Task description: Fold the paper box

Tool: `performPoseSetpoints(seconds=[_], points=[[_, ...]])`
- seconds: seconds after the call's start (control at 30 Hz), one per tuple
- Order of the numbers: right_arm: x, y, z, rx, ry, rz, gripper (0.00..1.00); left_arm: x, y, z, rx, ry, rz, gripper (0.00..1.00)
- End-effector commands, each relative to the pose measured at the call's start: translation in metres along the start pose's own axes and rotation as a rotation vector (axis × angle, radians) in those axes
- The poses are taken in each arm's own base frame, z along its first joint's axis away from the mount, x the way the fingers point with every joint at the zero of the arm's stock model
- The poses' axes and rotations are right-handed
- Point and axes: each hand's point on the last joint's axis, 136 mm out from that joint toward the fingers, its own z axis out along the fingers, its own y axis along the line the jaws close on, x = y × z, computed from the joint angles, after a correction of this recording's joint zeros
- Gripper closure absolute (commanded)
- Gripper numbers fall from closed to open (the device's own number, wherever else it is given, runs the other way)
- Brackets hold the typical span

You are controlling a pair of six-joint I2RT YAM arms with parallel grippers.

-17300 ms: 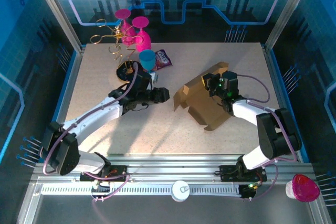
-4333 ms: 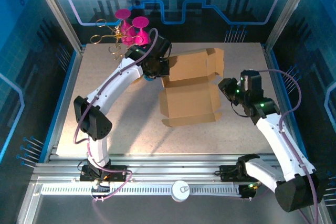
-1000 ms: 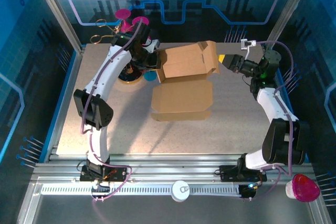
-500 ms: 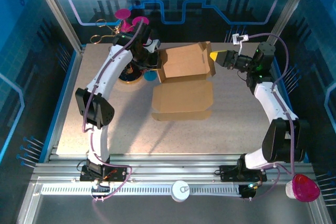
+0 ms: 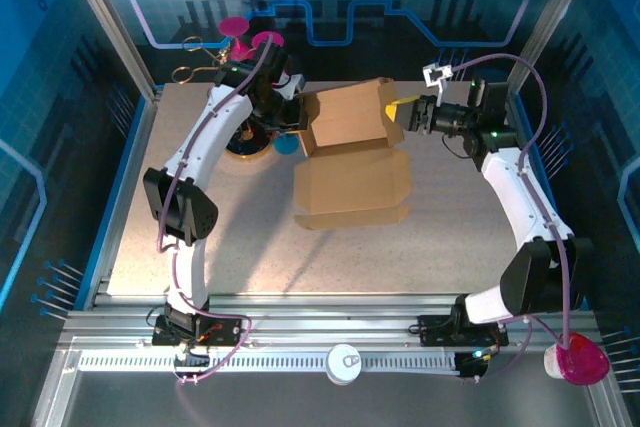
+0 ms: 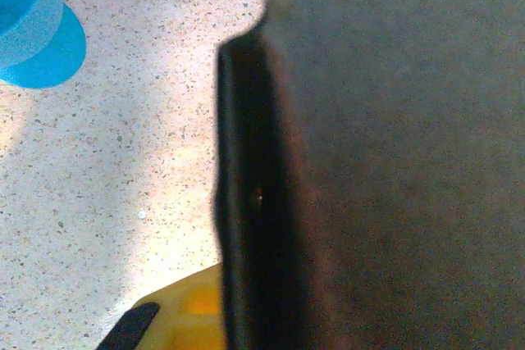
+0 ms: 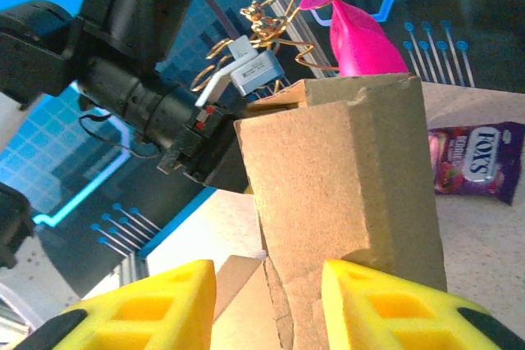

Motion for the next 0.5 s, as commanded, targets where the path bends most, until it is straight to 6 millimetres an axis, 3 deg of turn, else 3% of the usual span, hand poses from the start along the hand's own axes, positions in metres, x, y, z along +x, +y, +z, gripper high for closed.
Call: performPoseSetpoints(seconds=[0.0,0.23,0.47], points=[[0.005,-0.004,-0.002,0.134,0.043,-0.088,0.58,-0.001,-0.014,-0.019,0.045,-0.023,0.011,1.00],[-0.003,-0.015,-0.012,0.302,0.031,-0.181,0.60,0.000,-0.015,-0.021,0.039,-0.024,0.014,1.00],[-0.025,0.007,-0.043,0.174,-0.089,-0.156,0.62,0.003,-0.008,-0.017,0.010,-0.012,0.006,1.00]])
